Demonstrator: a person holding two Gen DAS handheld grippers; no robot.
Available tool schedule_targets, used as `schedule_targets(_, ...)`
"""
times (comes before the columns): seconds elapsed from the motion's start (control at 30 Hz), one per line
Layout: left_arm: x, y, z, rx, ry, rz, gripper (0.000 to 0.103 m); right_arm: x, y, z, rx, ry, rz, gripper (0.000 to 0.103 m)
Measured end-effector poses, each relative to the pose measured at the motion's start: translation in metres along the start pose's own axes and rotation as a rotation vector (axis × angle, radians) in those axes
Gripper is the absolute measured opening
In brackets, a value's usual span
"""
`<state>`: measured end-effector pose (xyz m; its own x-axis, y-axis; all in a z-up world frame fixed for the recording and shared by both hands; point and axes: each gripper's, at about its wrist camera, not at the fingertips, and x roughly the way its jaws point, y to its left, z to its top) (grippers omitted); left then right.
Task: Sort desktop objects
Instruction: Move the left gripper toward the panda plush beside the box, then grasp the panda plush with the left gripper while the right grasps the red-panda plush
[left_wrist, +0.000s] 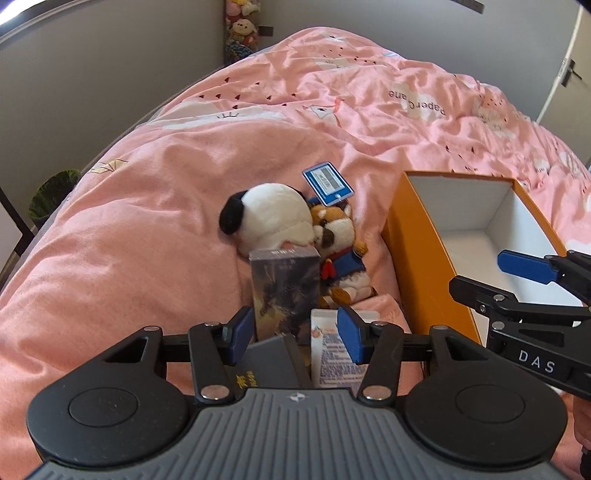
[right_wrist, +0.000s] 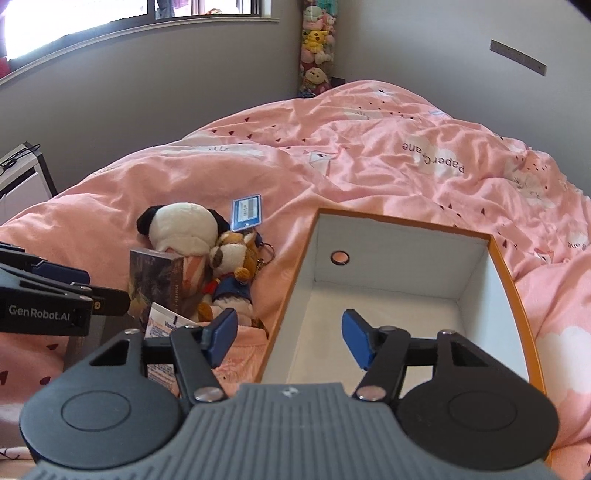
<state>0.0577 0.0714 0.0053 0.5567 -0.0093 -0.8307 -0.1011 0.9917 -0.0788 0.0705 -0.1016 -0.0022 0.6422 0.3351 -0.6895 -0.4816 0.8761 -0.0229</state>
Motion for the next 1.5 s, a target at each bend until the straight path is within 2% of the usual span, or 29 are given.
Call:
schedule_targets(0.1,0.005,0.009,0.011,-0.017,-0.003,-0.009,0.059,0.01,0.005,0.014,-0.021,-0.002,0.053,0.055)
schedule_targets(0.23,0.017,0.02,0.028,-0.042,0.003,-0.033,0.059,0.031,0.011,0.03,-0.058,0.018,0.12,0.054)
schedule_targets(0.5,0.054,0.033,0.058,-0.094,0.074,-0.048,0.059,0.088,0.018,0.056,-0.124,0.149,0.228,0.054)
schedule_targets(0.8,0.1,0.049,0.071,-0.211,0.179,-0.094,0.06,0.144,0.027,0.065,-0.224,0.288,0.238,0.053)
schedule_targets(0.93,0.114,0.055,0.073,-0.258,0.205,-0.132,0.064,0.16,0.031,0.065,-0.253,0.324,0.247,0.053)
schedule_targets(1.13,0.128,0.053,0.077,-0.254,0.208,-0.111,0.075,0.176,0.033,0.063,-0.262,0.358,0.239,0.056)
schedule_targets(1.2,0.134,0.052,0.077,-0.251,0.212,-0.1,0.081,0.179,0.033,0.064,-0.262,0.372,0.235,0.057)
schedule_targets(1.3,0.141,0.05,0.077,-0.236,0.21,-0.09,0.085,0.183,0.03,0.065,-0.245,0.388,0.24,0.056)
schedule_targets(1.5,0.133,0.052,0.075,-0.236,0.162,-0.104,0.073,0.172,0.02,0.064,-0.209,0.35,0.241,0.044)
